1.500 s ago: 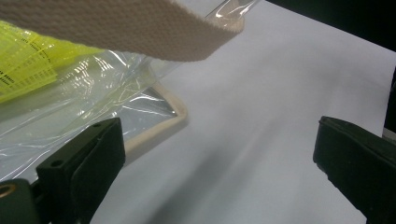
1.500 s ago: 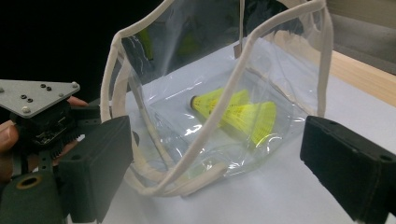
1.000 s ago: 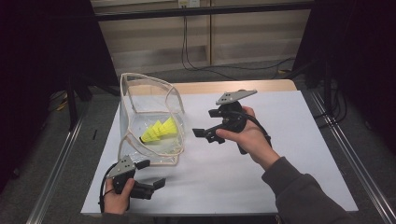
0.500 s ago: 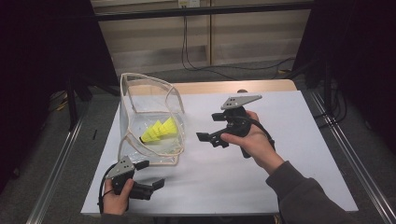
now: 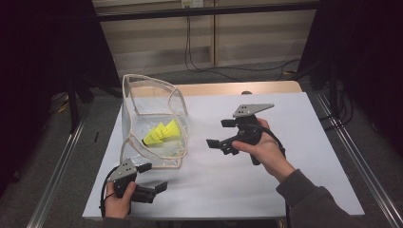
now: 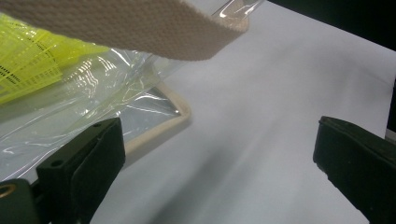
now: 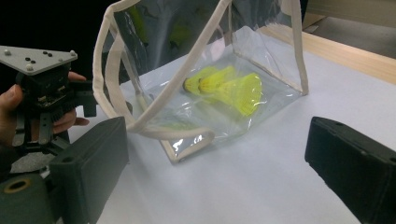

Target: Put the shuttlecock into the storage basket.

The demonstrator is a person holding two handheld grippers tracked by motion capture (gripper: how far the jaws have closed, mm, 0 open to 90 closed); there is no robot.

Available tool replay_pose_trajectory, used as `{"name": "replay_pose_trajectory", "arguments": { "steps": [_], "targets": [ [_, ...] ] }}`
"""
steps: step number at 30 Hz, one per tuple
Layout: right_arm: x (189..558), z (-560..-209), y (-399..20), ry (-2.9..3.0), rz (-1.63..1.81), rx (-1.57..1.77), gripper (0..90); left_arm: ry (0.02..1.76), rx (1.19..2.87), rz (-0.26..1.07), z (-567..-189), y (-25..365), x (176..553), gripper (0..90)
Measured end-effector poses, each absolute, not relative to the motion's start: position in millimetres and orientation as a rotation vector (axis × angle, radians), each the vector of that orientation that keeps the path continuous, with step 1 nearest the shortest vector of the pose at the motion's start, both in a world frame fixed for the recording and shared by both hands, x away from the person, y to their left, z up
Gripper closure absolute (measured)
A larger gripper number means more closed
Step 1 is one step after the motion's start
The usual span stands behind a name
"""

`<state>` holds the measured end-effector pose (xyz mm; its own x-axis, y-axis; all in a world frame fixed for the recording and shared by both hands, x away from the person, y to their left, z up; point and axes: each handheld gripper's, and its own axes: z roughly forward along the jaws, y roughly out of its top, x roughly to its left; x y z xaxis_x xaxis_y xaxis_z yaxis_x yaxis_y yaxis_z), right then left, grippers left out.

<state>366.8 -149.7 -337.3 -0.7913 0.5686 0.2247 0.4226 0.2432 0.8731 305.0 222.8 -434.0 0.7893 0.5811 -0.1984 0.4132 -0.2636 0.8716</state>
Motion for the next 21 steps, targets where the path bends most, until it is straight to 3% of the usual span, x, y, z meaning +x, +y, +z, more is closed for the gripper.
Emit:
{"name": "replay_pose_trajectory", "arguments": {
  "steps": [21],
  "targets": [
    [357,-357,-177,2.34,1.567,0.966,5.9,0.749,1.899,0.2,-433,222,306,2.3]
  ]
}}
